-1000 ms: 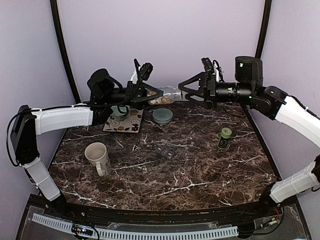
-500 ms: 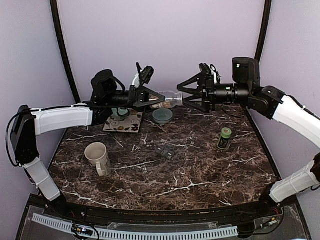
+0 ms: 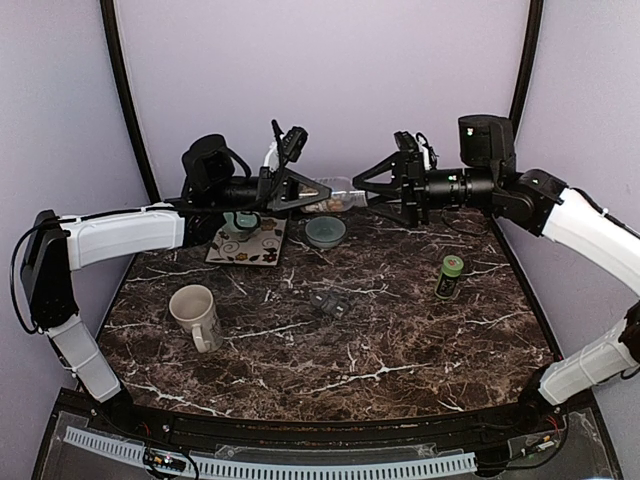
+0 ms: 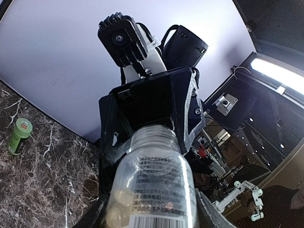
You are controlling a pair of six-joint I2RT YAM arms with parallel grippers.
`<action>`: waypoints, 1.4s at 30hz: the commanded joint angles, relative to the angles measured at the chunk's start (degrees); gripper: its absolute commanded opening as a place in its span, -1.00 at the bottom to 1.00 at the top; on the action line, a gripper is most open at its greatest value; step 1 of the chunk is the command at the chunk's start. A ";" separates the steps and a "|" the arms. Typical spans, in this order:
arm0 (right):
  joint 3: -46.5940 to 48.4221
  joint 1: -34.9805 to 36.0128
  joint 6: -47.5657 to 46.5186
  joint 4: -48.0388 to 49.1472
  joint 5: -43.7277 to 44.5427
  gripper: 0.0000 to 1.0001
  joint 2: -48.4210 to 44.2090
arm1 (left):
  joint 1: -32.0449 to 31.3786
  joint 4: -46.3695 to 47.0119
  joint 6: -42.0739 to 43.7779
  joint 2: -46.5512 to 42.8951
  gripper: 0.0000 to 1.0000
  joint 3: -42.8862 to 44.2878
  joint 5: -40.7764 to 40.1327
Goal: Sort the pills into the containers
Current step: Unscrew the lid of the pill bottle.
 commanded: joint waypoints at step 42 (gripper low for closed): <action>1.09 1.66 -31.84 0.87 -0.67 -0.27 -0.91 | -0.04 7.91 -12.05 -0.77 -1.00 1.91 2.49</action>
